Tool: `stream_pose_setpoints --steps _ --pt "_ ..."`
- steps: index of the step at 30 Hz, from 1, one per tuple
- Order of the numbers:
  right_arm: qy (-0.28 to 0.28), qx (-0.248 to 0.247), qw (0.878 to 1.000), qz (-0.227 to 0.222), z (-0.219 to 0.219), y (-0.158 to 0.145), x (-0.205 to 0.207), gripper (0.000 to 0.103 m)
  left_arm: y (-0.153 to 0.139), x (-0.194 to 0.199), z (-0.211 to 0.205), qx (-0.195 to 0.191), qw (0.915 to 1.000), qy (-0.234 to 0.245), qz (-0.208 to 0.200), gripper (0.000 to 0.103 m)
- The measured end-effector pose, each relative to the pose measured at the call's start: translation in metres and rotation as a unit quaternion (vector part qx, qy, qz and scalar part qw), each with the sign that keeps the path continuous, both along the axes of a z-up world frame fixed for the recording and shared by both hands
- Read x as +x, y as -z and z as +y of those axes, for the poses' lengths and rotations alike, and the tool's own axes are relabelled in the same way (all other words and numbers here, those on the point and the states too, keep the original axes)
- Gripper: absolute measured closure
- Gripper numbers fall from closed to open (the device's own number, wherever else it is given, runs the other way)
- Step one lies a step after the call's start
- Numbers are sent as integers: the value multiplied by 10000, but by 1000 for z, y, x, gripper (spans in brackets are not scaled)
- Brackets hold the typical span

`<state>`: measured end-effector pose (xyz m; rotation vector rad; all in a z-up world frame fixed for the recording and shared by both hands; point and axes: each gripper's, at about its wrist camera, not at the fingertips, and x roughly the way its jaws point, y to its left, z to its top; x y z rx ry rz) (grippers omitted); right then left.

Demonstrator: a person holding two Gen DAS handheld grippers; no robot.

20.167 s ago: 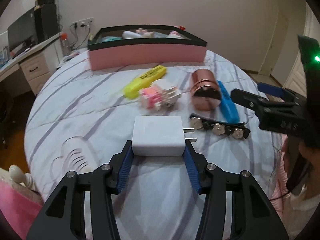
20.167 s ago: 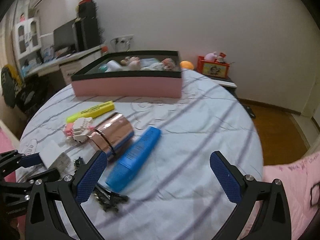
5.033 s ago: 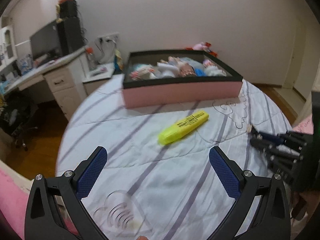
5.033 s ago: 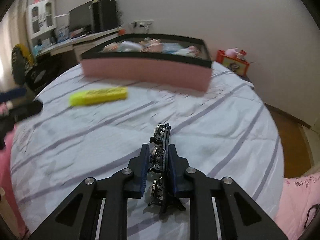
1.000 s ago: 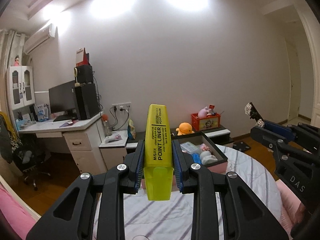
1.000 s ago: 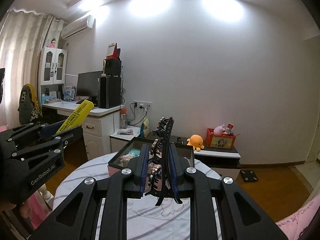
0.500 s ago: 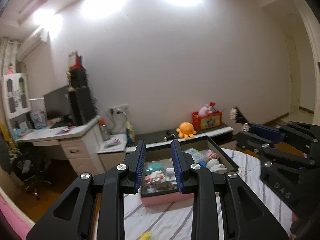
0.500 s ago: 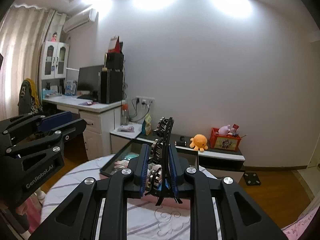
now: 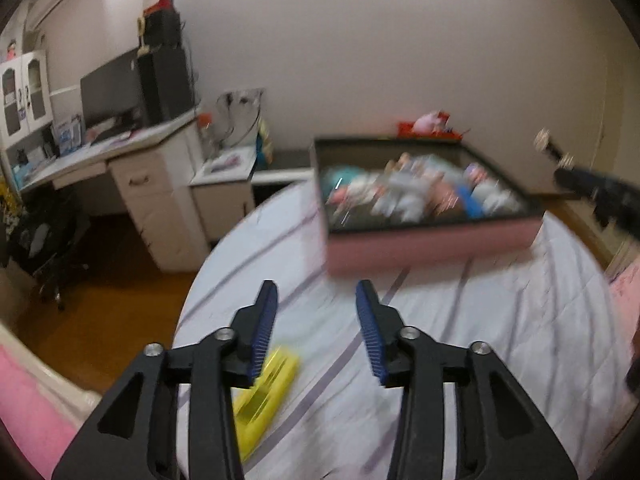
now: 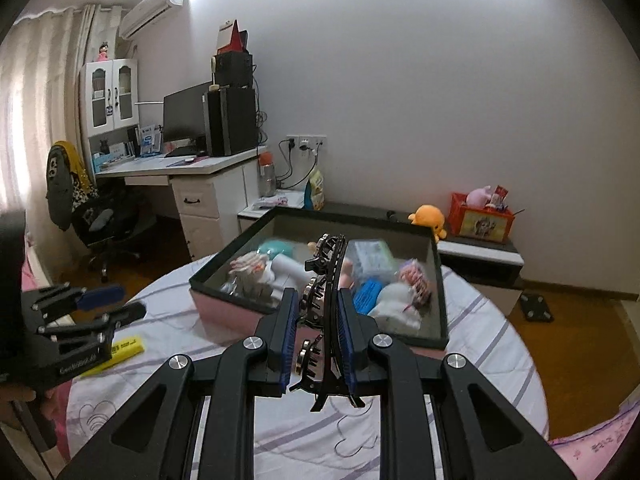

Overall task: Organize rigid objects
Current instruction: 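Carry the highlighter and hair clip into the pink box and release both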

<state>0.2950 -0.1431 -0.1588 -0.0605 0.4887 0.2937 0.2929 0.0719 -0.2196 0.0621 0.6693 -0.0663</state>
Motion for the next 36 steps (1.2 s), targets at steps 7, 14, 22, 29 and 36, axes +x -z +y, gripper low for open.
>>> stream_pose_setpoints --steps 7,14,22,29,36 --pt "-124 5 9998 121 3 5 -5 83 42 -1 37 81 9978 -324 569 49" --pt "-150 28 9997 203 5 7 -5 83 55 1 34 53 9971 -46 756 49" --pt "-140 14 9997 217 7 7 -4 83 49 -4 24 -97 9977 97 657 77" --pt "-70 21 9998 183 6 6 -2 83 20 12 -8 -291 9978 435 411 77" --pt "69 26 9999 148 -7 2 11 83 -30 45 -53 -259 9956 903 -19 77"
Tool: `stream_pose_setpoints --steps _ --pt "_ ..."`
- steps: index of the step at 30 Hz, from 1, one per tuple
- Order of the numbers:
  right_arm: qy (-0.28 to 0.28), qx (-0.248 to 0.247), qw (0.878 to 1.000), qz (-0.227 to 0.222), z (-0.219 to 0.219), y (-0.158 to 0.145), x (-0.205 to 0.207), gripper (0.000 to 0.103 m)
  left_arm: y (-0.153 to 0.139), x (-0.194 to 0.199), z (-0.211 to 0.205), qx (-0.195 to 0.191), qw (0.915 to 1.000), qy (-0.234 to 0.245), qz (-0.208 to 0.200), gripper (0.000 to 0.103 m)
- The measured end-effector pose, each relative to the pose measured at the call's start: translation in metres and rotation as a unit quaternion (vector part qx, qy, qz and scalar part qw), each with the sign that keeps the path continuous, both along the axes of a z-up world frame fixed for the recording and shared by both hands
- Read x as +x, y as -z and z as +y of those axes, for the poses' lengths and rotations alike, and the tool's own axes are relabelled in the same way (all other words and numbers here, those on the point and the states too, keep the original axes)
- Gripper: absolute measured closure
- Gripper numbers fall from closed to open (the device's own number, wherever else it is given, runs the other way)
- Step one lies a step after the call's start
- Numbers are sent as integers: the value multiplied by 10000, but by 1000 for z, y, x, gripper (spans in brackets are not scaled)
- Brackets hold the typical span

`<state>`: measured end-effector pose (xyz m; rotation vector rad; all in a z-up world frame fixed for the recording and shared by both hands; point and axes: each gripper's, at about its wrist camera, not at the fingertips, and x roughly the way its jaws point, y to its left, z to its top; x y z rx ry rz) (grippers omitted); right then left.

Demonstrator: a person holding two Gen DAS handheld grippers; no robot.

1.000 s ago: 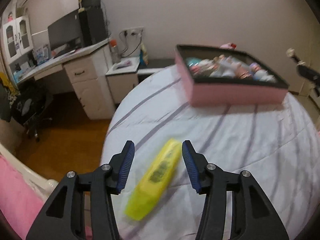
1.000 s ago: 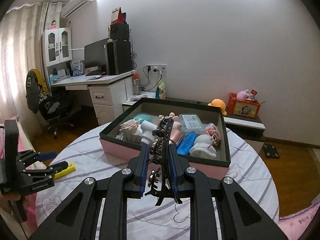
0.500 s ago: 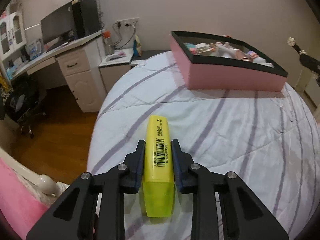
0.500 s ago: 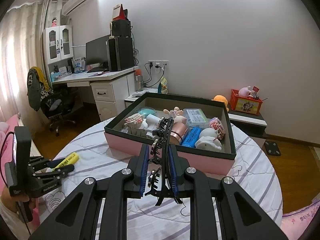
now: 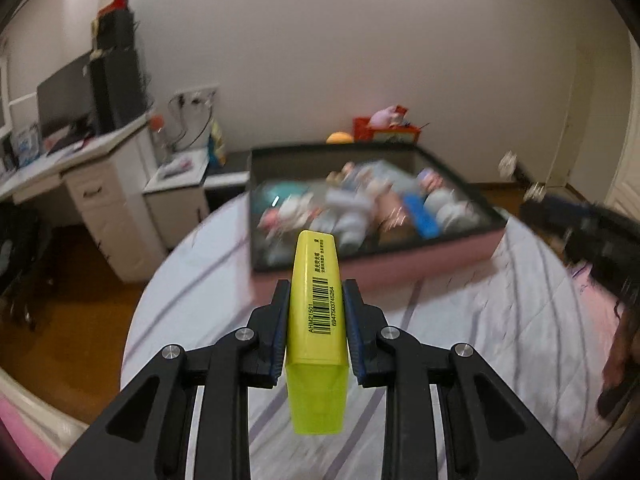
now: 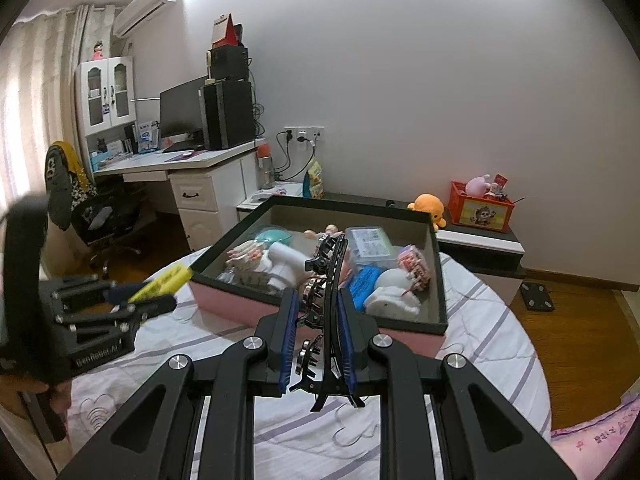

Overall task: Organize rigid objects
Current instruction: 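Carry the highlighter and hair clip into the pink box and release both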

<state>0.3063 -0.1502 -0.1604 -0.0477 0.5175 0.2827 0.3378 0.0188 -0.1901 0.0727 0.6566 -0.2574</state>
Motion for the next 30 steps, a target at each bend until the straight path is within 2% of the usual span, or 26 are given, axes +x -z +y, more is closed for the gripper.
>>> stream_pose_setpoints --steps 5,8,14,21,22,23,24,25,26,27,28,29,30 --pt "33 -81 10000 4 -5 -3 23 83 -21 35 -31 168 9994 277 -120 77" --pt "63 -165 9998 83 -8 -2 47 83 -23 66 -50 339 9988 343 -39 77" --pt "165 -247 9984 485 -14 11 107 83 -10 131 -73 658 9967 342 321 77" --pt "201 -105 9931 1153 -19 31 159 83 13 178 -85 892 9932 182 723 76" --pt "210 -106 9931 1150 -19 34 161 83 15 180 -86 862 9933 186 746 74" --pt "200 -102 9926 1190 -19 35 162 82 15 181 -85 853 9935 127 744 62" --pt "200 -70 9922 1232 -19 36 163 80 16 181 -84 901 9933 43 721 57" --pt "215 -4 9923 1220 -22 37 162 67 15 181 -83 919 9932 31 707 55" --pt "236 48 9924 1206 -24 36 161 58 15 179 -82 889 9935 29 714 50" --pt "262 63 9925 1193 -24 34 158 41 13 176 -78 874 9938 -24 692 37" --pt "274 85 9930 1147 -25 32 156 31 10 174 -76 872 9942 -78 626 29" --pt "273 120 9936 1087 -25 28 153 31 6 169 -73 865 9949 -145 504 19" --pt "288 158 9940 1042 -27 23 149 30 2 165 -71 832 9954 -172 432 14"
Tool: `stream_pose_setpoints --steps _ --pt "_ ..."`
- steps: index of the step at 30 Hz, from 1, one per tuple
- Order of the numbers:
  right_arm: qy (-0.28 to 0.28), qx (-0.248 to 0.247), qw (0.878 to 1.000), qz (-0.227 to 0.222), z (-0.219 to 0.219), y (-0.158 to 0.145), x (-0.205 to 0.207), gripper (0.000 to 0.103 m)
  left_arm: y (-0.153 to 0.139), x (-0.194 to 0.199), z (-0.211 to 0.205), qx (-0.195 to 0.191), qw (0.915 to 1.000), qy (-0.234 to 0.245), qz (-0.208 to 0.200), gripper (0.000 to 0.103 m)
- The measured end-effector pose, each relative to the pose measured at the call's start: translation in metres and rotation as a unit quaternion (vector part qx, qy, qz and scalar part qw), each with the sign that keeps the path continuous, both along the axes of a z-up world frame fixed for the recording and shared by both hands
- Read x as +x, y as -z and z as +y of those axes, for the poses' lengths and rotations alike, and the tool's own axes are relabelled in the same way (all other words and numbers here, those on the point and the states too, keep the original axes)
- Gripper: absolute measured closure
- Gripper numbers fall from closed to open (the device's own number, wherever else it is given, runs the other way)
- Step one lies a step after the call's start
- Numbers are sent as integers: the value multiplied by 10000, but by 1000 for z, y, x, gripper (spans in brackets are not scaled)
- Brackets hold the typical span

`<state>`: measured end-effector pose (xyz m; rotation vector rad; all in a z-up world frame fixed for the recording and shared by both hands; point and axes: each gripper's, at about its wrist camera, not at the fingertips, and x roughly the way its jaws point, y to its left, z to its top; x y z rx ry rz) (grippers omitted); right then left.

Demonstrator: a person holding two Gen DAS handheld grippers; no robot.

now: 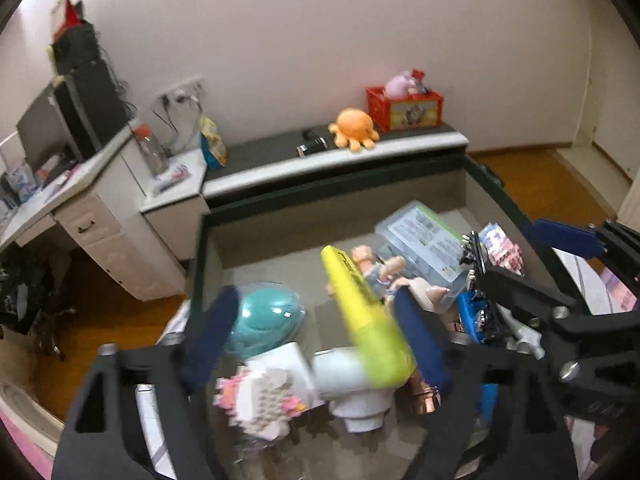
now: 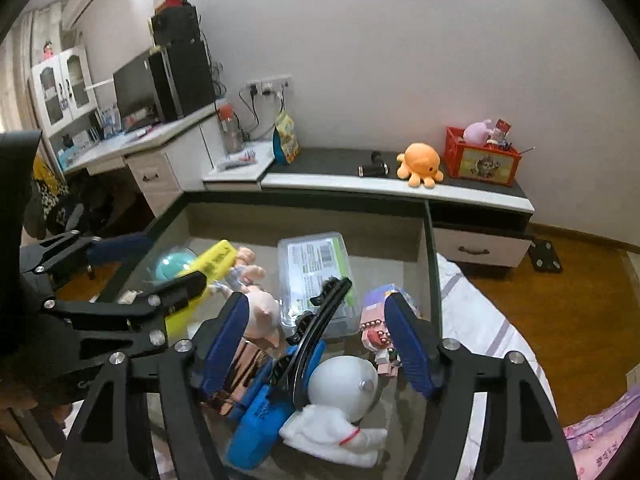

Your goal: Organize rigid objects

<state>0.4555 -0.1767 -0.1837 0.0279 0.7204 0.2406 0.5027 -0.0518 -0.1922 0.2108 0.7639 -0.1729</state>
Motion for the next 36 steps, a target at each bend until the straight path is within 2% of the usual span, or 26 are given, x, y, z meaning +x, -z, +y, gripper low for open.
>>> stream_pose_setpoints --steps 1,3,6,7,13,21,25,31,36 --pt "3 45 10000 -43 -1 -5 -2 26 -4 -4 3 -54 10000 -18 -52 13" --pt "39 98 9998 -165 -2 -16 -11 16 -14 -15 10 -185 9997 -52 -156 4" --pt "143 63 9993 -349 -3 -30 -28 11 -31 -35 18 -275 9987 -117 -406 0" --pt "179 52 9991 -392 -3 -34 -34 0 -36 -43 21 -305 9983 -131 -473 0" --pt "315 -121 9971 -677 -1 -58 -78 0 -64 -92 26 -375 9953 -197 -870 0" --pt "275 -112 9931 -1136 2 -89 -148 0 -93 -173 29 -568 9896 -93 -1317 0" --pt "284 -122 9910 -1299 4 -95 -185 0 -104 -211 29 -602 9852 -110 -1600 0" --pt "330 -94 9878 -1518 4 -103 -232 0 -119 -268 25 -418 9781 -181 -2029 0" --pt "402 -14 9834 -1771 6 -109 -270 0 -131 -311 30 -561 9709 -260 -2315 0"
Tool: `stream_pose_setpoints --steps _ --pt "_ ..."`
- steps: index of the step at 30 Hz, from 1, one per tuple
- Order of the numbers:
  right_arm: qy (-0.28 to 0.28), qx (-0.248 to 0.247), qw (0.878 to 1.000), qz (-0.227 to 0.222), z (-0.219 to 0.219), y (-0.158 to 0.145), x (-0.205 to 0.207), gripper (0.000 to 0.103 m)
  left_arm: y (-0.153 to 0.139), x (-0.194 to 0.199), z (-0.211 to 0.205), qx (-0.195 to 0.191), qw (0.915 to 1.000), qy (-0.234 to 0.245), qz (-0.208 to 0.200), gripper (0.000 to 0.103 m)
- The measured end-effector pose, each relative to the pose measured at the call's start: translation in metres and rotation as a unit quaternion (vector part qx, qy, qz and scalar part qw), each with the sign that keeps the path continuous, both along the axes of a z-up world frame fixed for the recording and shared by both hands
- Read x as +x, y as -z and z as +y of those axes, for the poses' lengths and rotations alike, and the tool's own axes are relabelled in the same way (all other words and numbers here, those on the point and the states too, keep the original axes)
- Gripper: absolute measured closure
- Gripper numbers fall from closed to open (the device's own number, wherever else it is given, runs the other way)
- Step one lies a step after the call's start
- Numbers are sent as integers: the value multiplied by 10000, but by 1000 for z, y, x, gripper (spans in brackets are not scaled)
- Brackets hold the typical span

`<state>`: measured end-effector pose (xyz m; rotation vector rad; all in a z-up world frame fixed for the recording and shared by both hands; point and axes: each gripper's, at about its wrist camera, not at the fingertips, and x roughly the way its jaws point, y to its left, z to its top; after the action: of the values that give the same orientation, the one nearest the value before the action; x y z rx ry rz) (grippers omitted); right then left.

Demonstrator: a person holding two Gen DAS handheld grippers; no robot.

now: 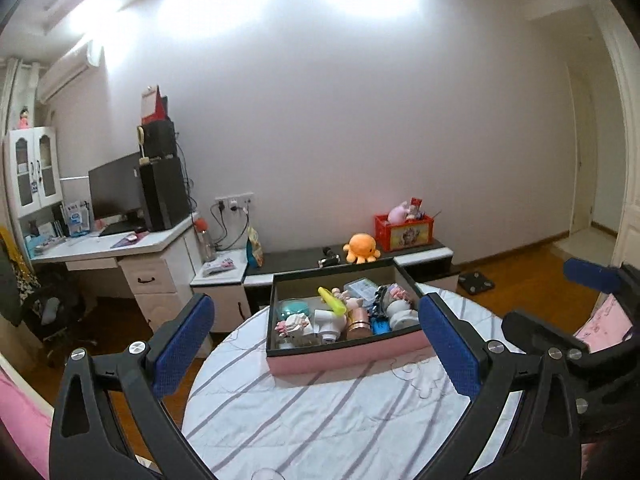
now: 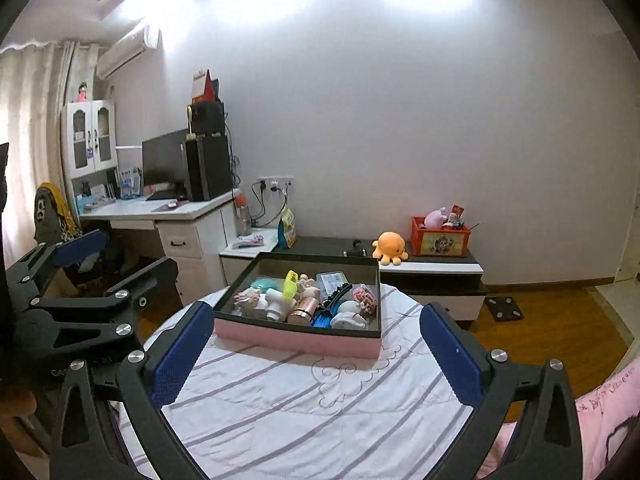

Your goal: Organize rigid objects

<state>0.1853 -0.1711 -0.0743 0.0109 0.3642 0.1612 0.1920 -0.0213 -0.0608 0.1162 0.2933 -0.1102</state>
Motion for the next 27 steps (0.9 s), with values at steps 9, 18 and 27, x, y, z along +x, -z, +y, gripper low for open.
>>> stream_pose_setpoints --steps 9,18,27 --pt "99 -73 9990 -423 9 -20 -51 0 -17 -60 13 -171 9987 -187 -449 0" --pt "48 -76 9975 -701 15 -36 -80 0 -37 -98 17 -83 9960 -305 -836 0" --pt "142 -141 9959 -882 17 -42 -94 0 -43 -111 17 1 9936 -417 -1053 0"
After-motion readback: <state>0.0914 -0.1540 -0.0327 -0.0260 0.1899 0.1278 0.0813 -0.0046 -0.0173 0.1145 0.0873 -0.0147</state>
